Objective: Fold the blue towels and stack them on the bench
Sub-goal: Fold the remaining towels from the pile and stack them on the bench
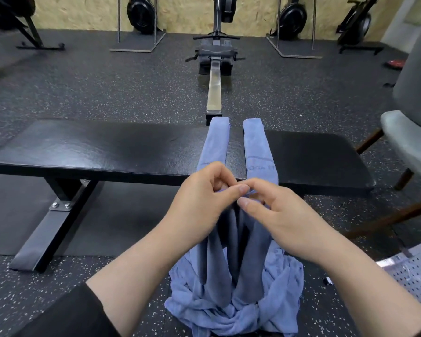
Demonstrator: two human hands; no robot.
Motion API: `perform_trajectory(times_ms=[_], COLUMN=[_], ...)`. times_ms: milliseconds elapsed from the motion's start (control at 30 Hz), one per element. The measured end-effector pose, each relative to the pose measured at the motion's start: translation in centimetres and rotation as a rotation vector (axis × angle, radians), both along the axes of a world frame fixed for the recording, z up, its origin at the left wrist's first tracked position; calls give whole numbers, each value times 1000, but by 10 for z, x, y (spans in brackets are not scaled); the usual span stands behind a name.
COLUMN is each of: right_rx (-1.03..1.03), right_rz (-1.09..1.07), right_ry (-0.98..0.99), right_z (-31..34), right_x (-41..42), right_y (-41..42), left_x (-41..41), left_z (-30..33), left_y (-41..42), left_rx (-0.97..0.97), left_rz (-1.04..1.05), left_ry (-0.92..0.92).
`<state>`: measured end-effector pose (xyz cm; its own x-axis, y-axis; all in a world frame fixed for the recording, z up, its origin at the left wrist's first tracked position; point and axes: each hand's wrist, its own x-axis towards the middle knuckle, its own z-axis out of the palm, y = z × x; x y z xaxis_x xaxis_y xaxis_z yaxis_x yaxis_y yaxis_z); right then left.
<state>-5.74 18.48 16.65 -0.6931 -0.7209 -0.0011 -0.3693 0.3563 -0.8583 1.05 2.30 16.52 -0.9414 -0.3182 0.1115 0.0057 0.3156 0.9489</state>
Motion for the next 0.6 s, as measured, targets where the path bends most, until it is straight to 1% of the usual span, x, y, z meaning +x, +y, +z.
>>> perform_trajectory(times_ms=[100,200,367,467,533,600], right_rx=[1,-86,-262,-286,-254,-157], right_rz=[-110,-217,-437,-549,-565,-525], right_ry=[43,83,100,112,129,154], right_z=[-2,2,2,2,1,-2], right_x=[-2,-4,-14,-20,-22,-24], right_y=[0,0,6,13,16,19], left_x=[1,2,5,6,7,8], left_z=[3,1,-3,-10,-15,-14], left_y=[-1,-4,-10,-16,-18,-18], left_rx=[52,35,-84,-190,-241,-244], left_rz=[-15,-39,-85,-94,-66,11], left_ry=[-2,-60,-291,-431,-425,-337])
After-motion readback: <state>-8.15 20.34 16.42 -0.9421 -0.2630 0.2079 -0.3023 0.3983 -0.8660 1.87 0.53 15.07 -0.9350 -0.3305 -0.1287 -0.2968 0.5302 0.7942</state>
